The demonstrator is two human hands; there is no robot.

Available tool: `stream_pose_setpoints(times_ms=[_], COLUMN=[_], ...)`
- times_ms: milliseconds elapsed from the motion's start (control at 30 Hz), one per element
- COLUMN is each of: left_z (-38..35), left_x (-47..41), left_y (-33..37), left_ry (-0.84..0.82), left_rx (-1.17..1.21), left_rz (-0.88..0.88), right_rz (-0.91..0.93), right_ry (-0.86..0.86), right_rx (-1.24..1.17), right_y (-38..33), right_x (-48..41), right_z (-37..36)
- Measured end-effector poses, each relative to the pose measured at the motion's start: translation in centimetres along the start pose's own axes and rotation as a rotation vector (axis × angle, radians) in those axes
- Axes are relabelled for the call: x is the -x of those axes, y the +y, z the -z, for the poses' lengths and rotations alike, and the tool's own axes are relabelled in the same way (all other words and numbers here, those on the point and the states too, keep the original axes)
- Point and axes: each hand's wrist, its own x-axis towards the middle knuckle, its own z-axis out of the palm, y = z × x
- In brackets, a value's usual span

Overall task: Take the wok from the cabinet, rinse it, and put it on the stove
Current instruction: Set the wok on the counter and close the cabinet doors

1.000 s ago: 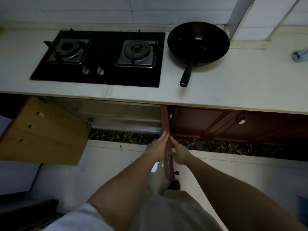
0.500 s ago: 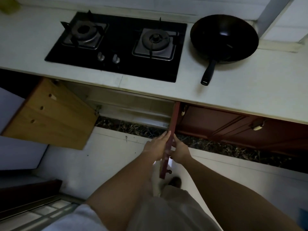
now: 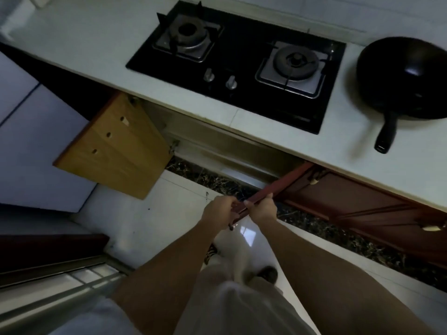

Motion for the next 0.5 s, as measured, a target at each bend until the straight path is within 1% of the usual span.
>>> stream_pose_setpoints(times_ms=[67, 133, 200, 300, 400, 500], left_z=[1.1, 2.4, 3.8, 6.0, 7.3, 6.8], left_x=[-0.5, -1.3, -2.5, -4.2, -5.5, -5.9], left_y=[-1.1, -1.7, -2.1, -2.6, -2.6, -2.3], left_ry=[-0.011, -0.001, 0.022, 0.061, 0.098, 0.124], left_rx=[-0.11, -0.205, -0.212, -0.215, -0.295, -0.369], left_rz=[-0.052, -0.097, -0.111, -0.106, -0.145, -0.159], right_rz=[-0.04, -0.045, 0.002, 0.096, 0.105, 0.111], right_ry=[-0.006, -0.052, -0.093, -0.105, -0.145, -0.151], right_rx=[-0.012, -0.003, 0.043, 0.147, 0.152, 0.139], right_y=[-1.5, -2.3, -2.9, -3.9, -5.5, -6.8], right_x=[-0.4, -0.7, -0.5, 0.0, 0.2, -1.0], right_z=[-0.9, -1.6, -2.1, -2.3, -2.1, -2.0])
